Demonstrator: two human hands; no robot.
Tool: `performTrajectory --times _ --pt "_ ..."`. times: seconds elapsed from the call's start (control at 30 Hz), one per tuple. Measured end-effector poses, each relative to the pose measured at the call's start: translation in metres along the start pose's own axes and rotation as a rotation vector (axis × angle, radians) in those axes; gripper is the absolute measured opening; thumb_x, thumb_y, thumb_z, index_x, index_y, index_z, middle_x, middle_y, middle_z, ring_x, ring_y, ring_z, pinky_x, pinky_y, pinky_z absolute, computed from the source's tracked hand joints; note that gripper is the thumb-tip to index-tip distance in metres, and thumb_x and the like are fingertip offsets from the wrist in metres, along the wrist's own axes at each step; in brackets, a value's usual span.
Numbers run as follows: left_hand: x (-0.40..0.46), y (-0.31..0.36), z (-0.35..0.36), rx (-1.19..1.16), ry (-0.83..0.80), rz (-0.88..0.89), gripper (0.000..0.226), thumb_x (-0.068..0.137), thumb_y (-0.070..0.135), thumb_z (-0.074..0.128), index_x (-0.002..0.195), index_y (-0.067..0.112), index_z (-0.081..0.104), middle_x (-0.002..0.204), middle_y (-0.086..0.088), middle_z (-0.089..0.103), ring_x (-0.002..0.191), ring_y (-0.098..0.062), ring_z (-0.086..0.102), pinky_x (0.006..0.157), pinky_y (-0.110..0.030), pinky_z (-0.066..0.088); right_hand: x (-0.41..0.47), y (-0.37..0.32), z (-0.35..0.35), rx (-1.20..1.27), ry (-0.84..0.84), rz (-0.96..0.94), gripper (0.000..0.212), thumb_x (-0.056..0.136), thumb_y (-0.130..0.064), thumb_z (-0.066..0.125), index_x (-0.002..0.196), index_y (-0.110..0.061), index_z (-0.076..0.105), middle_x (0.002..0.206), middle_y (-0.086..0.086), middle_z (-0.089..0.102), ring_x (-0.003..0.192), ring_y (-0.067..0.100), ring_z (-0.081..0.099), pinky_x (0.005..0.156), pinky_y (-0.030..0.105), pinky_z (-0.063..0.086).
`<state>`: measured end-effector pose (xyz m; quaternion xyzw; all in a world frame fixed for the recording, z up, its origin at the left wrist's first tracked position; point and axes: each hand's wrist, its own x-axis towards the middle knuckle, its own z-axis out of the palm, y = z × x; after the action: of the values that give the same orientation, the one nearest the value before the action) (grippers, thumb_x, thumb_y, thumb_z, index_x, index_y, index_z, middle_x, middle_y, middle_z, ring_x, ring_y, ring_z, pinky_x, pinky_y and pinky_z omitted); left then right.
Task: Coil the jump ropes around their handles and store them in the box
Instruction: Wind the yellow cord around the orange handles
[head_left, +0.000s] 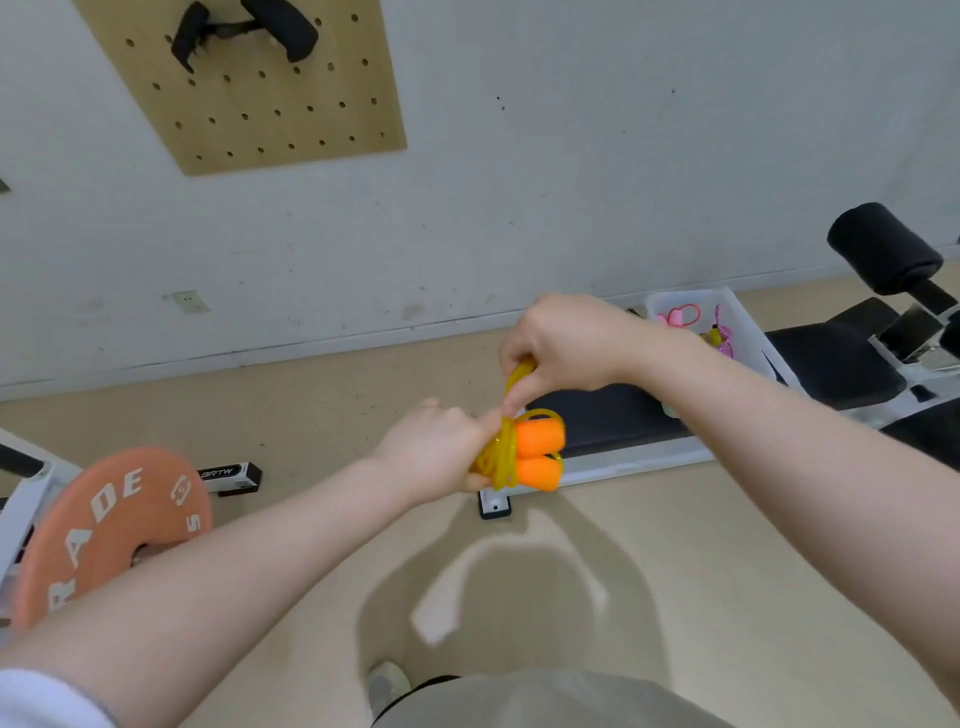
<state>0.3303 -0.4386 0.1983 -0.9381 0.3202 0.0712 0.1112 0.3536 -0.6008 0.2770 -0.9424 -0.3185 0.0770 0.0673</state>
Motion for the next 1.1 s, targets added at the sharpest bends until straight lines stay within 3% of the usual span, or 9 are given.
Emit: performTrajectory --times 0.1,0.2,0.27,0.37,0.53,0.73,0.8,0.93,1.1 --pt "-0.010 -0.003 -0.020 -0.127 0.123 0.048 0.058 0.081 0.044 0.059 0.126 0.016 0.037 0.100 -0.009 0.064 0.096 -0.033 0.059 0.082 -0.032 0.041 -0.005 0.021 -0.003 0.400 0.078 0.066 0.026 0.071 -0.033 0.077 0.069 -0.009 0.067 0.051 -0.006 0.046 0.047 0.006 0.041 0.047 0.016 0.028" --pt "-0.025 -0.007 -0.038 -0.599 0.187 0.081 0.055 0.070 0.036 0.076 0.110 0.015 0.045 0.088 -0.005 0.065 0.080 -0.024 0.059 0.069 -0.034 0.048 -0.002 0.024 0.011 0.794 0.176 0.146 0.018 0.078 -0.015 0.071 0.062 -0.014 0.062 0.048 -0.009 0.052 0.047 0.000 0.042 0.050 0.014 0.033" --pt "-0.029 -0.005 -0.047 -0.864 0.297 0.053 0.060 0.061 0.032 0.084 0.109 0.018 0.051 0.087 0.007 0.065 0.077 -0.006 0.059 0.069 -0.019 0.048 -0.002 0.024 0.024 0.995 0.230 0.226 0.024 0.085 -0.002 0.060 0.064 -0.013 0.056 0.043 -0.013 0.052 0.043 -0.003 0.045 0.051 0.013 0.037" --pt "-0.024 -0.002 -0.050 -1.115 0.451 -0.121 0.054 0.057 0.030 0.087 0.097 0.034 0.052 0.088 0.024 0.059 0.074 0.018 0.055 0.065 -0.002 0.040 -0.004 0.013 0.050 0.915 0.093 0.401 0.030 0.093 0.005 0.042 0.085 -0.022 0.050 0.070 -0.024 0.045 0.056 -0.013 0.039 0.055 -0.001 0.036" --pt "-0.007 -0.008 -0.028 -1.214 0.447 -0.416 0.029 0.068 0.027 0.080 0.084 0.015 0.060 0.062 0.004 0.063 0.043 0.000 0.053 0.045 -0.009 0.039 0.014 -0.022 0.094 0.940 0.304 0.419 0.040 0.094 0.000 0.040 0.059 -0.020 0.041 0.044 -0.011 0.046 0.042 -0.001 0.042 0.043 0.010 0.028" --pt "-0.001 -0.016 0.011 -1.162 0.193 -0.535 0.024 0.075 0.031 0.075 0.071 0.014 0.059 0.055 0.001 0.061 0.034 -0.003 0.050 0.037 -0.013 0.038 0.014 -0.038 0.117 0.434 -0.066 0.274 0.030 0.098 -0.008 0.030 0.073 -0.012 0.045 0.071 0.007 0.044 0.077 0.028 0.042 0.061 0.027 0.022" --pt "0.001 -0.011 0.023 -1.189 0.124 -0.546 0.026 0.076 0.031 0.074 0.068 0.013 0.057 0.054 -0.003 0.059 0.032 -0.005 0.048 0.035 -0.014 0.035 0.010 -0.039 0.118 0.490 -0.182 0.329 0.025 0.096 -0.009 0.032 0.073 -0.014 0.041 0.073 0.006 0.041 0.076 0.021 0.040 0.056 0.028 0.023" --pt "0.008 -0.007 0.026 -1.198 0.137 -0.541 0.031 0.079 0.034 0.070 0.059 0.016 0.056 0.049 -0.003 0.057 0.034 -0.009 0.048 0.038 -0.016 0.037 0.000 -0.026 0.106 1.096 -0.209 0.406 0.032 0.089 -0.010 0.039 0.063 -0.023 0.051 0.060 0.000 0.029 0.054 0.015 0.022 0.049 0.026 0.016" --pt "0.017 -0.008 0.014 -1.257 0.248 -0.639 0.045 0.077 0.037 0.073 0.100 0.007 0.048 0.063 0.004 0.056 0.046 -0.004 0.052 0.041 -0.015 0.039 0.004 -0.016 0.091 0.739 -0.210 0.308 0.043 0.091 -0.052 0.044 0.110 -0.018 0.061 0.076 -0.004 0.046 0.069 0.010 0.043 0.061 0.022 0.033"
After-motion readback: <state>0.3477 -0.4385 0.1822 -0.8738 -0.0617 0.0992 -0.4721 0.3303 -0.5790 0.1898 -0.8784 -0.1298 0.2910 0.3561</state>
